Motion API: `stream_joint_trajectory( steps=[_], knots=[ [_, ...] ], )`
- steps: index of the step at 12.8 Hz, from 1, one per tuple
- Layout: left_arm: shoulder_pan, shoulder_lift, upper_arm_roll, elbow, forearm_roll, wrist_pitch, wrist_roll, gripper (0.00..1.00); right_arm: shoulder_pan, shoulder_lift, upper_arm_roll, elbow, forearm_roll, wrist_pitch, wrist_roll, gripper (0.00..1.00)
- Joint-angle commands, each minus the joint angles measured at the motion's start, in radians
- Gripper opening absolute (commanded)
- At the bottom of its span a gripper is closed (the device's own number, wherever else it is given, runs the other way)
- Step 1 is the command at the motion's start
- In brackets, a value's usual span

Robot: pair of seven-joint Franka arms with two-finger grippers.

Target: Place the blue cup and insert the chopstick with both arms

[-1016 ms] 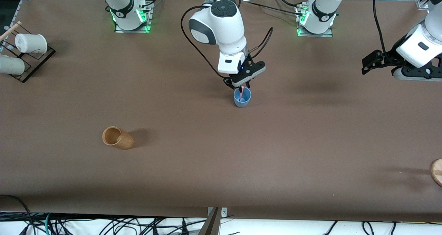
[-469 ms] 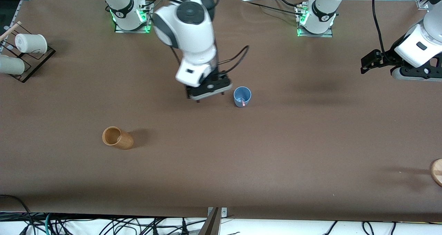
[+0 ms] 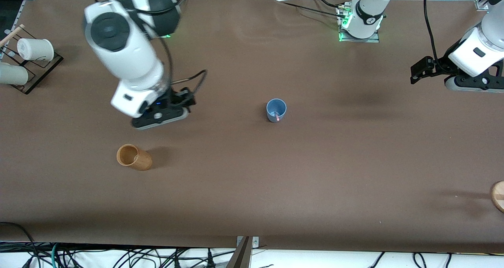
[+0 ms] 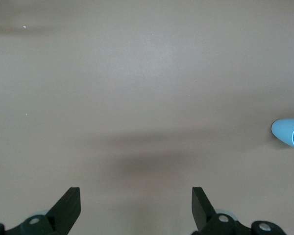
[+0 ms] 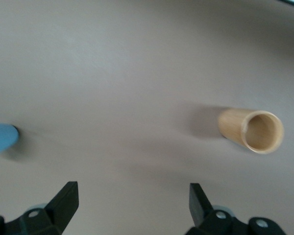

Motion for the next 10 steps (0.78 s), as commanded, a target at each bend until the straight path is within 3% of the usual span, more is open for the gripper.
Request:
stream_joint_trajectory(
  steps=[1, 4, 10],
  knots=[
    [0.016, -0.003, -0.007, 0.007, -0.019, -0.019, 0.018, 1.00, -0.097, -0.148, 0.005, -0.150, 0.037, -0.029, -0.123, 1.00],
    [0.014, -0.003, -0.008, 0.007, -0.019, -0.019, 0.018, 1.00, -0.103, -0.206, -0.104, -0.175, 0.109, -0.102, -0.200, 1.00],
    [0.014, -0.003, -0.008, 0.007, -0.021, -0.017, 0.020, 1.00, -0.103, -0.216, -0.118, -0.175, 0.111, -0.101, -0.192, 1.00]
  ],
)
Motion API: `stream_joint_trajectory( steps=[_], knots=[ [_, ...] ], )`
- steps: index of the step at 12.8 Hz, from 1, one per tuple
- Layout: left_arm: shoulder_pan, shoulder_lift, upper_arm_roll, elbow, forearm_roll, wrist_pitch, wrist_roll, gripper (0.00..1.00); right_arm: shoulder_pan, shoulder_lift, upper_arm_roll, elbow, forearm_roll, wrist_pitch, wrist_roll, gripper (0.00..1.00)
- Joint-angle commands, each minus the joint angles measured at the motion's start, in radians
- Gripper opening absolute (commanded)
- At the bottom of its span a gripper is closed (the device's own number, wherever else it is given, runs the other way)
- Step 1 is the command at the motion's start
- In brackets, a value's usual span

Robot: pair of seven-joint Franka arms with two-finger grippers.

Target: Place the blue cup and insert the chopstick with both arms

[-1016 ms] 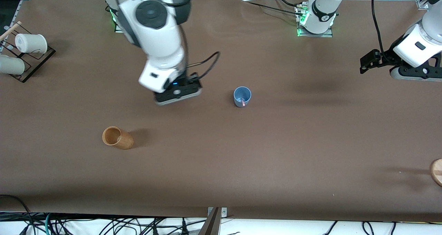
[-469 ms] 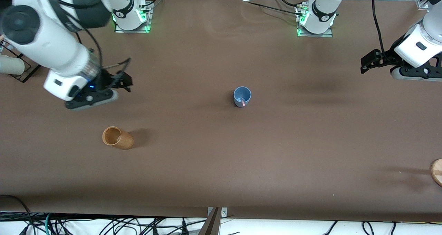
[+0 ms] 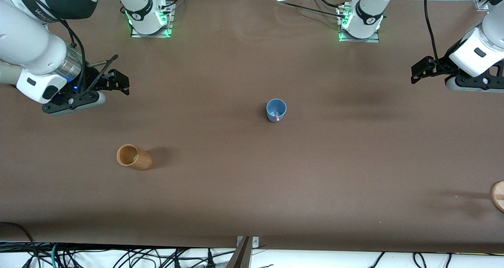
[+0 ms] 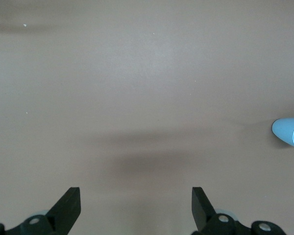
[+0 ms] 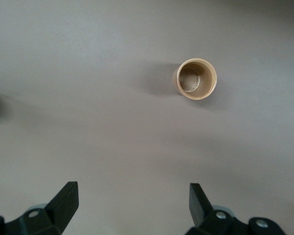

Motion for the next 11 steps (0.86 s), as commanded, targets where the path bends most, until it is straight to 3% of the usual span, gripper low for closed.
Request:
stream_joint_trajectory(
  steps=[1, 11],
  knots=[
    [0.012, -0.003, -0.008, 0.007, -0.021, -0.013, 0.020, 1.00, 0.000, -0.027, -0.004, -0.027, 0.016, 0.003, -0.002, 1.00],
    [0.012, 0.020, -0.008, 0.035, -0.021, -0.018, 0.021, 1.00, 0.000, -0.011, -0.004, 0.030, 0.011, -0.040, -0.005, 1.00]
  ],
)
